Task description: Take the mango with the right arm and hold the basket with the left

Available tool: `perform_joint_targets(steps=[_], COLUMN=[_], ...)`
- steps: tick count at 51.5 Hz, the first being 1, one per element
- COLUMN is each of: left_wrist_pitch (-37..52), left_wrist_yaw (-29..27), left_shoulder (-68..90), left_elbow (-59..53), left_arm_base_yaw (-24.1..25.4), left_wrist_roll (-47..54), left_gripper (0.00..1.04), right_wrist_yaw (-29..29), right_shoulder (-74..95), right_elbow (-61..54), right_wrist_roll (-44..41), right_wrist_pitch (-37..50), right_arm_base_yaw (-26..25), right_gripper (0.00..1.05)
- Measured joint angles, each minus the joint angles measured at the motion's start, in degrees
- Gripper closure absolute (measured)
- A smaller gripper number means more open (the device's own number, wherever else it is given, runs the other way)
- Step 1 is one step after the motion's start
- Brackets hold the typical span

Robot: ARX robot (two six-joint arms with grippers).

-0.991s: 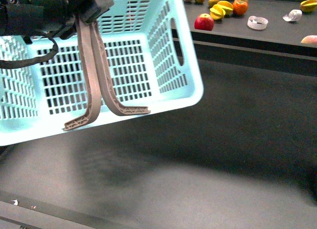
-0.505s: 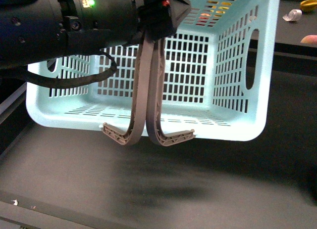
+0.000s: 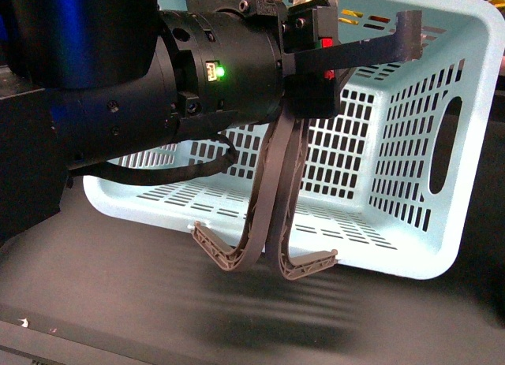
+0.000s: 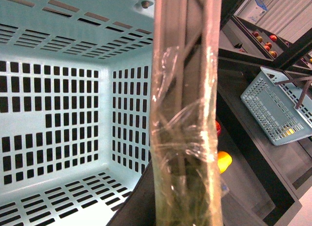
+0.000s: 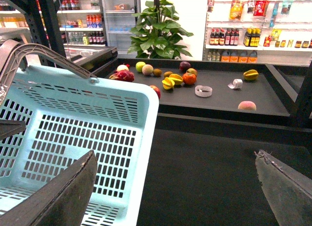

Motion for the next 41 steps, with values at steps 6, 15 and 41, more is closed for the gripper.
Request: perform_joint_targets(steps=[6, 15, 41], left_wrist_pitch=[-0.4, -0.4, -0.4], left_wrist_yaw=[-1.0, -1.4, -1.4], left_shoulder=[0.0, 0.0, 0.0], left_elbow=[0.3, 0.3, 0.3], left_arm_base_yaw=[-0.2, -0.2, -0.2], left_wrist_roll=[0.1, 0.3, 0.3], left_gripper=[0.95, 0.95, 0.95], right_wrist_yaw=[0.0, 0.0, 0.3], right_shoulder=[0.0, 0.0, 13.8], right_elbow=[0.0, 0.0, -0.1], right_wrist_roll=[0.0, 0.0, -3.3], right_wrist_pitch=[0.0, 0.0, 17.3], right_arm_base_yaw=[0.0, 0.0, -7.6], right_gripper=[0.08, 0.08, 0.08])
